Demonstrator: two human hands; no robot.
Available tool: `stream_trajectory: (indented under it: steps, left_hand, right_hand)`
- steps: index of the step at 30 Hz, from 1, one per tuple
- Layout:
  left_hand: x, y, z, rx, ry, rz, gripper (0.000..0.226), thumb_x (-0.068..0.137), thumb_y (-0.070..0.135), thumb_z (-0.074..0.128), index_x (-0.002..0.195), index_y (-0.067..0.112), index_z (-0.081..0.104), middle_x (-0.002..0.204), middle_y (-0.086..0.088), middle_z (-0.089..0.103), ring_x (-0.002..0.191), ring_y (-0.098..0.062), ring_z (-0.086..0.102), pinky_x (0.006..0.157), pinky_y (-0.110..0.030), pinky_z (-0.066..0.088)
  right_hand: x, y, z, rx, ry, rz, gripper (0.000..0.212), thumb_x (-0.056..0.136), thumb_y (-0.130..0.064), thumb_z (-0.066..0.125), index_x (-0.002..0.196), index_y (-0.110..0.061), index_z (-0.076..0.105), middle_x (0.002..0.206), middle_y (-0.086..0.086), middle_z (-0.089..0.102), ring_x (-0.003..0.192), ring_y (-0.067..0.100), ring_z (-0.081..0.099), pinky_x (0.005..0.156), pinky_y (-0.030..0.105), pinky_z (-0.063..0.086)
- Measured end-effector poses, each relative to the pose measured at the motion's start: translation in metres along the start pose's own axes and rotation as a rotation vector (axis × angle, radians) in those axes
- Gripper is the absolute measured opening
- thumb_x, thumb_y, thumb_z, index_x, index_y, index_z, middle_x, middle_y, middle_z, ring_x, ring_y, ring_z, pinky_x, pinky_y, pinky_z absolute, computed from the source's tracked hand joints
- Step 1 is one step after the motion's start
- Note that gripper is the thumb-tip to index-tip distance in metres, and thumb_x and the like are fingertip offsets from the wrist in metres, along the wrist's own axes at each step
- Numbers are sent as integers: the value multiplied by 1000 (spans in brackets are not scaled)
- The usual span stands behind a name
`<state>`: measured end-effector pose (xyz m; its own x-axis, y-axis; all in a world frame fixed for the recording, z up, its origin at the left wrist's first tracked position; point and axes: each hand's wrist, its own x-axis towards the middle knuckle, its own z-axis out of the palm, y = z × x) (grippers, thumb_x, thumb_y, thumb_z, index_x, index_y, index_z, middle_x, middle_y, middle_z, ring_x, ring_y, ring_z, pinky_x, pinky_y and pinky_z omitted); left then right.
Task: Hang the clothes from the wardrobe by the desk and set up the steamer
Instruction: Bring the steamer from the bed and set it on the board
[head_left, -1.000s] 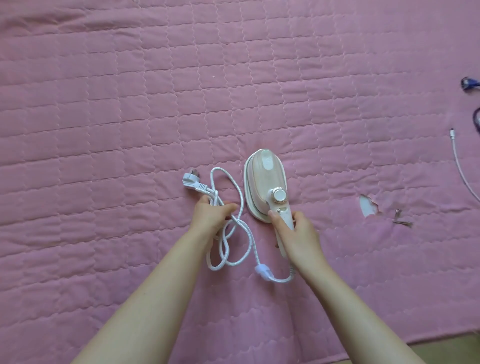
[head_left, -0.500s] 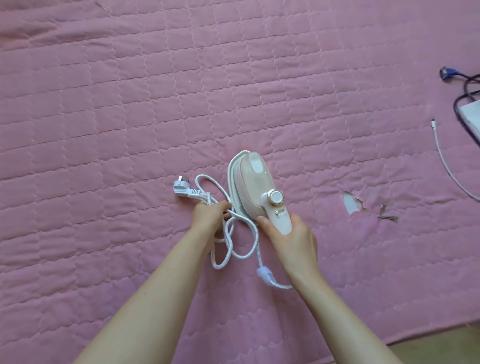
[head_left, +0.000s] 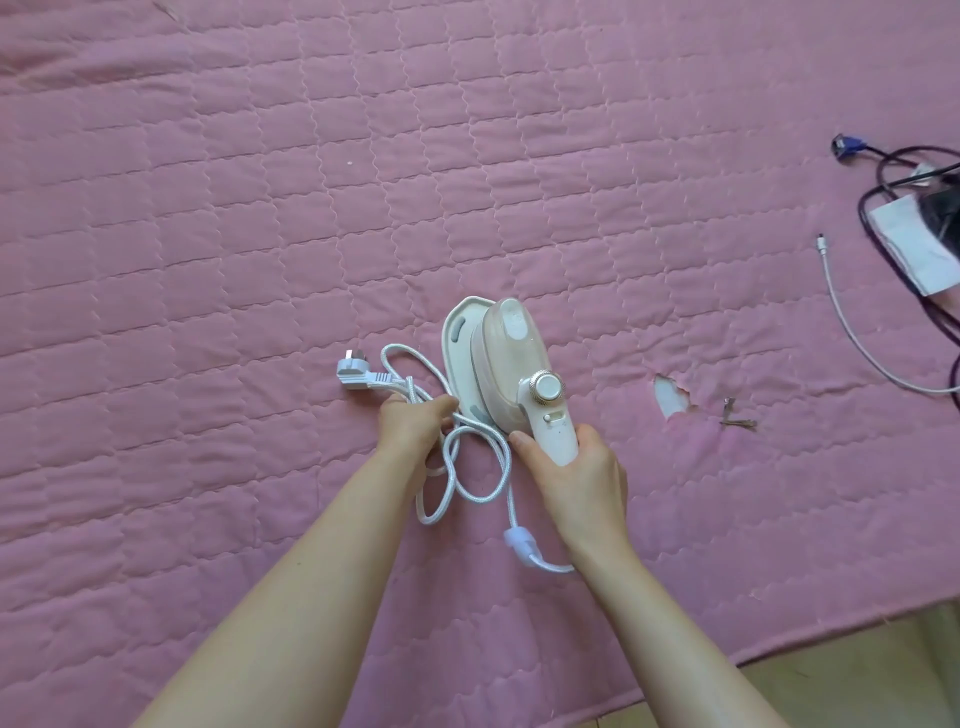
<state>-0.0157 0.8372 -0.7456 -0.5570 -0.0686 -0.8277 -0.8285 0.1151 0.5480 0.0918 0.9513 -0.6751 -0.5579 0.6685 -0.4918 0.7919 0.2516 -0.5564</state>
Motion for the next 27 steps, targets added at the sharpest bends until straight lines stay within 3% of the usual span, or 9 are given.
stream_trajectory:
  steps: [4,8,13,17,22,27]
  left_hand:
    - [-3,-3,7,-24,18,11,25,70,4,68,94,2,62,62,-10,60,48,-22,56,50,-29,49]
    - [-3,-4,7,-62,-32,-17,18,74,7,69,89,7,60,52,-5,58,38,-17,53,44,-22,44]
    - [-9,2,8,-95,-47,3,47,68,20,84,104,0,61,73,-14,67,54,-23,63,51,-26,49]
    - [-17,7,6,16,26,81,27,74,11,76,89,9,54,69,-11,62,51,-22,59,44,-23,48]
    - [-34,8,-18,64,95,125,23,67,8,72,82,10,54,71,-11,62,61,-27,64,62,-43,59]
    - [-65,14,-52,10,178,170,18,72,-3,65,85,3,55,65,-7,54,55,-20,53,49,-25,48]
  right_hand:
    - [0,5,1,-4,27,-3,46,76,-53,70,80,-10,52,75,2,60,78,30,55,64,35,38]
    - [1,10,-2,-7,50,3,46,77,-53,69,80,-10,53,76,3,60,79,31,56,67,37,42]
    - [1,9,-7,3,56,8,46,77,-52,69,81,-10,53,78,5,61,80,32,56,68,37,42]
    - [-6,6,-14,9,45,-5,44,77,-53,68,81,-12,53,78,3,61,80,29,56,68,37,42]
    - [-20,-4,-24,0,27,-35,41,77,-51,68,77,-14,51,73,1,60,77,29,57,66,37,43]
    - [-42,-23,-36,2,19,-82,37,77,-47,69,73,-15,51,68,0,60,72,27,57,65,37,44]
